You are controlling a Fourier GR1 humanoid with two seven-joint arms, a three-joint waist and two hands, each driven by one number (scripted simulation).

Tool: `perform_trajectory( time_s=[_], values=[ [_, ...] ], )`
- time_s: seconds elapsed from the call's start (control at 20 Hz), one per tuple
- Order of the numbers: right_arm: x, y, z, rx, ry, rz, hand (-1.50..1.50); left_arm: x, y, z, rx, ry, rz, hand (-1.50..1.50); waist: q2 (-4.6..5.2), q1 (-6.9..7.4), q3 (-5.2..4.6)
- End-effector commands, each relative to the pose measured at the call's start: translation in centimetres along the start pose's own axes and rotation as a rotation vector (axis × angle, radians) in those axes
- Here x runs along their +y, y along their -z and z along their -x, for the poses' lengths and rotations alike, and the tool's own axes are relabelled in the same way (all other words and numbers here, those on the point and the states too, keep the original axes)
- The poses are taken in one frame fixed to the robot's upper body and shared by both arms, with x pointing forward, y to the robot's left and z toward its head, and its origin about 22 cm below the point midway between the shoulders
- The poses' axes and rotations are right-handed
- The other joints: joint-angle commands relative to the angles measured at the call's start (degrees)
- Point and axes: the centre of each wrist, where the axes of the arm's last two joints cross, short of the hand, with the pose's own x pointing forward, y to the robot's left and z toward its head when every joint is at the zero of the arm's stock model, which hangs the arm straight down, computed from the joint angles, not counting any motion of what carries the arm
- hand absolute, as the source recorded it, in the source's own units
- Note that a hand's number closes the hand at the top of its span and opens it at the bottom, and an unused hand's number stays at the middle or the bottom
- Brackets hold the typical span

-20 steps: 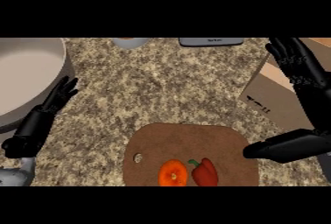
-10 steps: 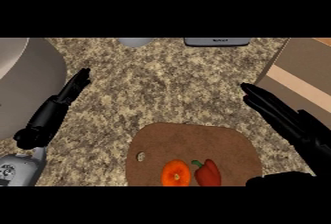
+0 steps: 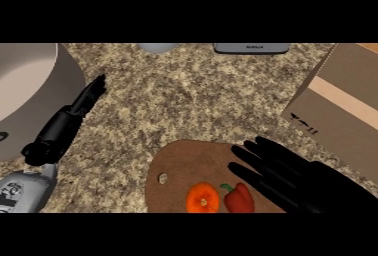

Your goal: Pick the squash from the cutting board and place it in the cardboard box

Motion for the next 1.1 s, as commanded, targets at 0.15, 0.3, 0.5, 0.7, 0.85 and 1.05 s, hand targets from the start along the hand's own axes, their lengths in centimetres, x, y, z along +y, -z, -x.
perform_trajectory(
  time_s=[0.15, 0.3, 0.5, 0.7, 0.85, 1.05],
  values=[
    [0.5, -0.4, -6.3, 0.079, -0.186, -0.157, -1.5, -0.1, 0.9, 0.8, 0.0, 0.013, -0.015, 0.0, -0.14, -0.64, -0.08],
    [3.3, 3.1, -8.1, 0.125, -0.202, -0.209, -1.5, 1.3, 1.1, -0.8, -0.006, 0.02, 0.016, 0.0, -0.17, 0.57, -0.04],
    [3.9, 4.9, -10.0, 0.18, -0.204, -0.266, -1.5, -0.4, 0.4, 1.3, 0.007, -0.015, 0.005, 0.0, 0.06, 0.02, 0.04],
    [5.6, 6.2, -10.2, 0.228, -0.185, -0.294, -1.5, -0.6, 0.8, -0.4, 0.007, 0.01, -0.018, 0.0, 0.06, -0.03, 0.12],
    [5.2, 5.6, -12.2, 0.219, -0.169, -0.287, -1.5, -0.3, 0.9, 0.4, 0.002, -0.001, -0.011, 0.0, 0.04, -0.4, 0.1],
    [6.3, 7.2, -11.3, 0.274, -0.24, -0.266, -1.5, 0.7, -0.1, 1.6, -0.005, -0.006, -0.004, 0.0, 0.12, -0.21, 0.11]
  ],
)
